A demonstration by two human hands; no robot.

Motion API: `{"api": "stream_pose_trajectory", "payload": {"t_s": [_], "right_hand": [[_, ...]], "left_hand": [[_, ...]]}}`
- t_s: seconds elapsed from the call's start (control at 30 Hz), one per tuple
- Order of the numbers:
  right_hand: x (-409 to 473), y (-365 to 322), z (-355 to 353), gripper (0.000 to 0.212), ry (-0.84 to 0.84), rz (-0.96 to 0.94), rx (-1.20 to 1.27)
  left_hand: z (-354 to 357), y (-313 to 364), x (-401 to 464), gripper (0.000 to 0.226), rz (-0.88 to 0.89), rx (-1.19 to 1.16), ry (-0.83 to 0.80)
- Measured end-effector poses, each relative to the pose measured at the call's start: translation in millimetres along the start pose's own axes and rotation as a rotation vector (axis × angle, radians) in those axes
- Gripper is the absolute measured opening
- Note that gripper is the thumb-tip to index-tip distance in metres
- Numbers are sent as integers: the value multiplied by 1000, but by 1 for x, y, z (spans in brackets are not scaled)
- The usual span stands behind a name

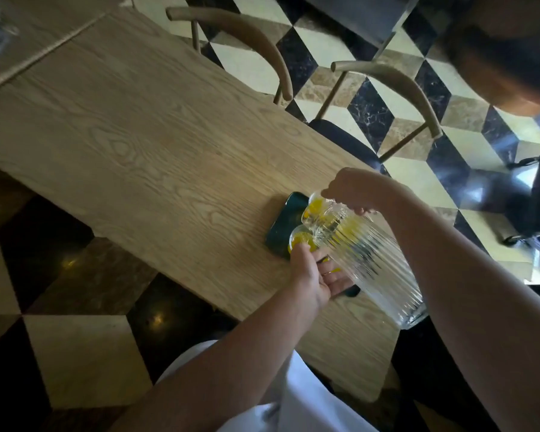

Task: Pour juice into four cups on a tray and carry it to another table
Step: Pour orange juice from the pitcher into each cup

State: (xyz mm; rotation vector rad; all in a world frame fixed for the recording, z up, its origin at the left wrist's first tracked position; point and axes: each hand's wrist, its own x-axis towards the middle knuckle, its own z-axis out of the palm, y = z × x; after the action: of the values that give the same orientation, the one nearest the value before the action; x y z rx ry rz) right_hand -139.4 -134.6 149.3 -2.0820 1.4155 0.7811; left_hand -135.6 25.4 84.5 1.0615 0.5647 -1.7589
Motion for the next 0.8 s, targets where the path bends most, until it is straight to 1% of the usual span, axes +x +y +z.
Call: {"api": "stream_pose_trajectory", "payload": {"t_s": [0.1,0.13,0.2,0.23,0.3,0.4,0.47,0.5,0.53,0.6,0.7,0.8], "right_hand": [[14,7,-7,39,-14,-8,335],[15,7,-10,37,-14,-40,468],[9,1,-15,33,-50,-162,717],[5,-3,-18,31,-69,-238,800],[3,-15,-22,28,-69,-370,893],[10,-33,-23,27,-44,-489,1044],[17,-45,-23,28,-55,-538,1164],[22,-51,-21,29,-68,-547,1229],[28,-57,-20,32,-79,-540,1291],[41,-67,-16,38,-72,-487,1396],[57,-82,-9,44,43,-382,1528],[74,-96,-3,43,204,-273,1624]], "left_hand": [[-9,27,-11,59,106,103,44],[-12,36,-14,58,146,129,57],[-17,60,-24,55,227,166,84],[-18,72,-31,54,276,176,110],[-20,93,-42,52,423,238,158],[-26,127,-49,47,687,450,293],[-28,153,-52,53,805,580,370],[-28,166,-52,58,840,628,400],[-28,176,-51,58,862,650,416],[-30,196,-42,44,873,637,417],[-30,214,-24,43,884,554,342],[-34,222,-4,46,897,488,187]]}}
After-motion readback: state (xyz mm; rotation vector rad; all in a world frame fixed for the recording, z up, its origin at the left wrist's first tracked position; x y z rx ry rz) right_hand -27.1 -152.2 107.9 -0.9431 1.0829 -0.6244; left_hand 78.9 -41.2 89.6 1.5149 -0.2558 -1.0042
